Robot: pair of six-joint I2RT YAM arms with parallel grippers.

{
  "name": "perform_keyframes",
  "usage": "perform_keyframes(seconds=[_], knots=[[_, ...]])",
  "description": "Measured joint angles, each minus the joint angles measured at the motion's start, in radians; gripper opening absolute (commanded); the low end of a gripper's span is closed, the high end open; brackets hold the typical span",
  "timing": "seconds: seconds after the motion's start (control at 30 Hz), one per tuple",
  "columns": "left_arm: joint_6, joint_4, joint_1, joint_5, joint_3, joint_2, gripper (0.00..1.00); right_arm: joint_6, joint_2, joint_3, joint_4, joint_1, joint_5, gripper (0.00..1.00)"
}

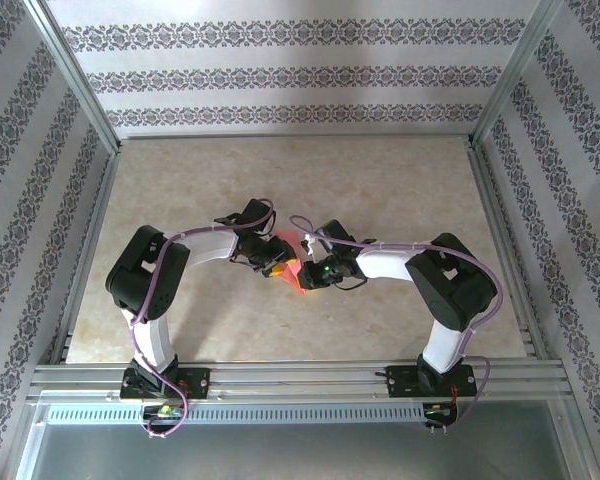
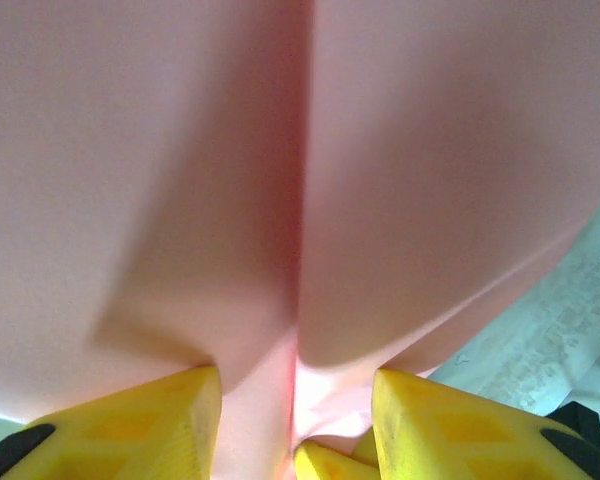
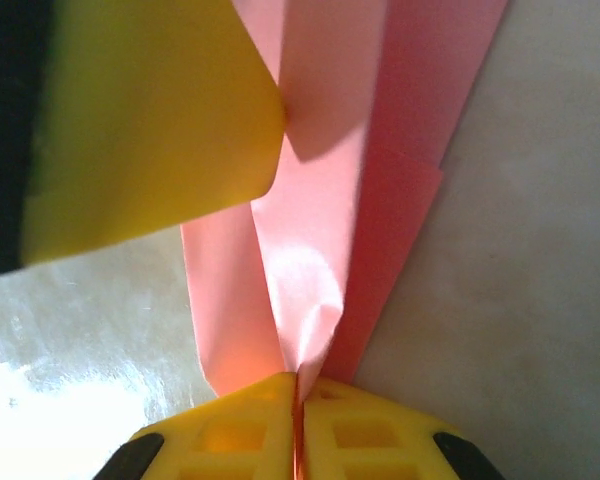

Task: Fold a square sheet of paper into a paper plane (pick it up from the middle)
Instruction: Fourth fold the wing at the center of the table.

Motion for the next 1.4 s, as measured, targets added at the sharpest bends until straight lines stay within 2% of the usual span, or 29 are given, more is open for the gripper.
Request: perform_keyframes(seconds=[0.13, 0.33, 0.67, 1.13, 1.4], knots=[[0.052, -0.040, 0.000, -0.008, 0.018, -0.041, 0.45, 0.006, 0.002, 0.000, 0.003, 0.000, -0.004, 0.12], [0.116, -0.068, 0.000, -0.030, 0.028, -0.104, 0.39, 0.006, 0.002, 0.001, 0.003, 0.000, -0.005, 0.13], [0.142, -0.064, 0.000, -0.029, 0.028, -0.015, 0.34, 0.009, 0.006, 0.001, 0.004, -0.006, -0.015, 0.13], [0.157, -0.066, 0.000, -0.025, 0.064, 0.049, 0.39, 0.017, 0.006, 0.001, 0.011, -0.016, -0.042, 0.24], [0.189, -0.130, 0.000, -0.027, 0.113, 0.076, 0.41, 0.055, 0.006, -0.006, 0.029, -0.035, -0.081, 0.27]])
